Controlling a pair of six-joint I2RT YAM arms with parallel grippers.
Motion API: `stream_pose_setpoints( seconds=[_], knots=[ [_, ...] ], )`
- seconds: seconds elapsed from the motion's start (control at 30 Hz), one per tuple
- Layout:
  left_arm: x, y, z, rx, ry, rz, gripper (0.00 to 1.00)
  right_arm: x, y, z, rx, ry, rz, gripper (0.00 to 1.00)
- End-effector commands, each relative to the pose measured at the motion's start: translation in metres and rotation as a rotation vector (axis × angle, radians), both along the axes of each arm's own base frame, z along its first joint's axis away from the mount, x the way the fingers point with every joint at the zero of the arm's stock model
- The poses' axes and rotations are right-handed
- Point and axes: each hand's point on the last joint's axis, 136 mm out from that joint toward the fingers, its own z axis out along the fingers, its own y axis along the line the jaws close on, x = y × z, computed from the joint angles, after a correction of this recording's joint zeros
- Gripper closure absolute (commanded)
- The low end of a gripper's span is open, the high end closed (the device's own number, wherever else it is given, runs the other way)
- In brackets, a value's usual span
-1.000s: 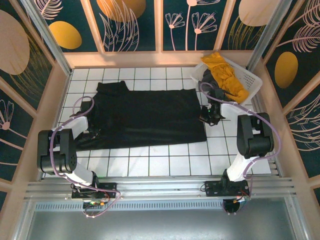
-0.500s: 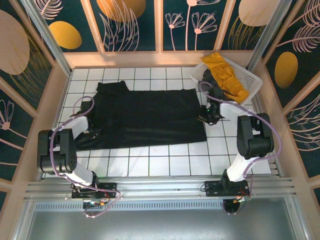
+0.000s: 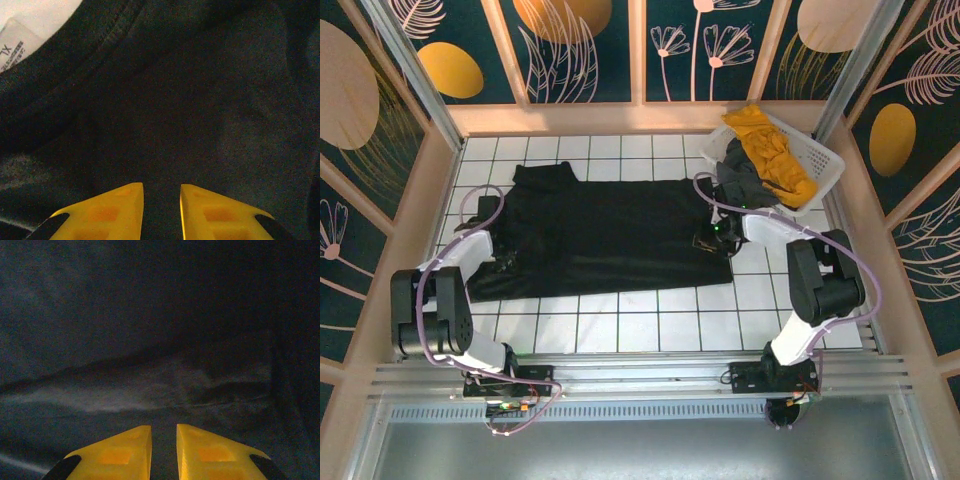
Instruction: Fold and stack the t-shirts
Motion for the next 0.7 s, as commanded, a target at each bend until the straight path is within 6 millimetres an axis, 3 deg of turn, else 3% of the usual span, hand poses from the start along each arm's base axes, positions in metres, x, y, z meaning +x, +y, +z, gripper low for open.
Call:
stream_pose_setpoints(
  seconds=[0.0,0.17,0.33,0.53,0.6,0.67],
  knots=[
    [-0.007,0.004,-0.017,0.013,0.067,0.008,0.72,-0.009,-0.022,-0.026,-0.095,0.082,-0.06,0.79],
    [-0.025,0.009,-0.043,0.006,0.129,0.083,0.72,-0.029,-0.033,-0.051,-0.169,0.184,-0.031,0.79],
    [-0.064,0.017,-0.053,-0.019,0.173,0.198,0.74,-0.062,-0.033,-0.06,-0.177,0.257,0.003,0.79],
    [-0.1,0.047,-0.038,0.009,0.137,0.404,0.79,-0.1,-0.013,-0.056,-0.144,0.315,0.101,0.77],
    [-0.101,0.054,-0.031,0.019,0.116,0.44,0.79,-0.104,-0.004,-0.052,-0.122,0.316,0.119,0.76],
    [-0.084,0.061,-0.016,0.034,0.063,0.433,0.75,-0.096,0.004,-0.043,-0.101,0.288,0.125,0.75]
  ],
)
